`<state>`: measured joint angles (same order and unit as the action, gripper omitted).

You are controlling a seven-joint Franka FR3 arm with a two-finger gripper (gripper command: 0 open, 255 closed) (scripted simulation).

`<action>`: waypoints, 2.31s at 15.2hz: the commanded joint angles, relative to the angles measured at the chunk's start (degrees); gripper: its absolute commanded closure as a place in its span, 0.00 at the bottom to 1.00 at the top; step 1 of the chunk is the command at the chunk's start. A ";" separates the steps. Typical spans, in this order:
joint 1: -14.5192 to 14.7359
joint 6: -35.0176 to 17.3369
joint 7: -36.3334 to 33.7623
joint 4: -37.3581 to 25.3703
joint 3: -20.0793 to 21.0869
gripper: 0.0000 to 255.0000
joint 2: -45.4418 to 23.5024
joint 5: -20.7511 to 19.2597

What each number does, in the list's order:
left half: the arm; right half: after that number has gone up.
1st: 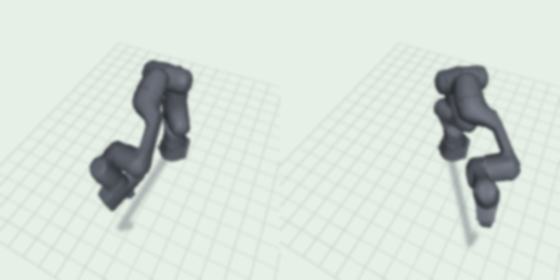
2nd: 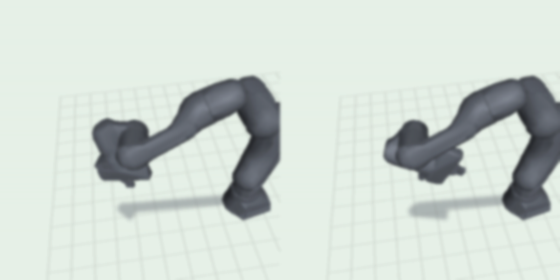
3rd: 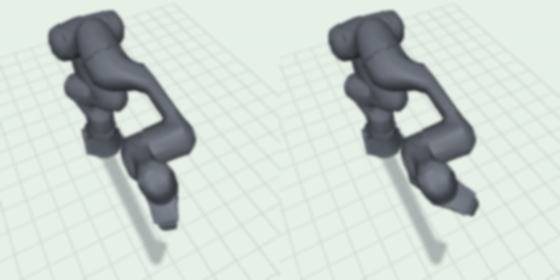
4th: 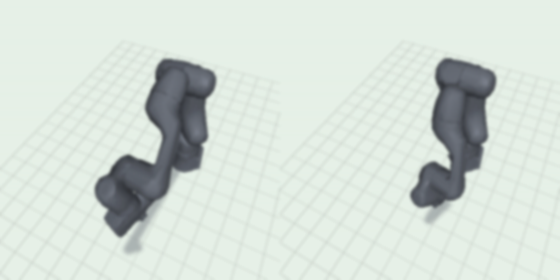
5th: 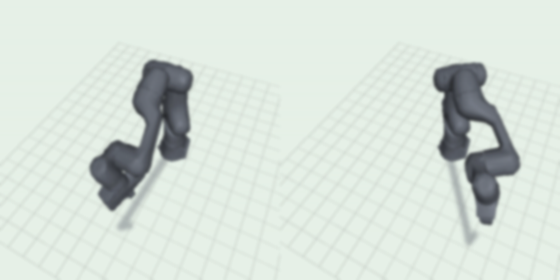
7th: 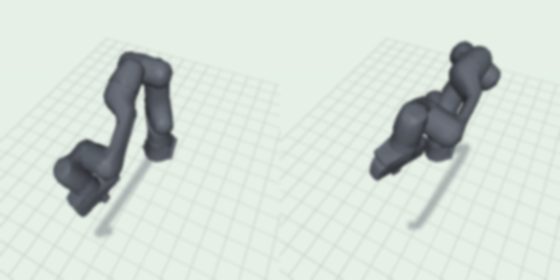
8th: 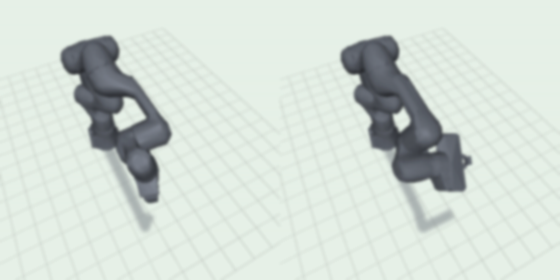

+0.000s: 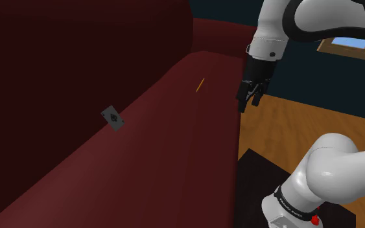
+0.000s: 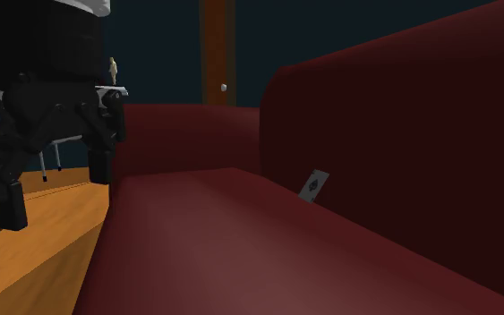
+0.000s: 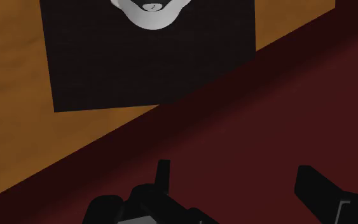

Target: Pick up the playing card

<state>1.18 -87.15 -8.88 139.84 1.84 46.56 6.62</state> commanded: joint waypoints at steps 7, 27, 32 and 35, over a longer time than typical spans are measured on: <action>2.82 -14.97 1.85 1.80 3.60 0.00 -5.95 1.83; 7.24 -57.17 2.52 -9.10 16.88 0.00 -35.52 -4.26; 7.23 -64.17 -1.51 -15.32 20.14 0.00 -43.78 -12.71; 7.96 -67.28 -5.23 -19.78 21.23 0.00 -48.85 -19.76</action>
<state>8.81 -153.22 -12.67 121.48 22.67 -0.62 -10.51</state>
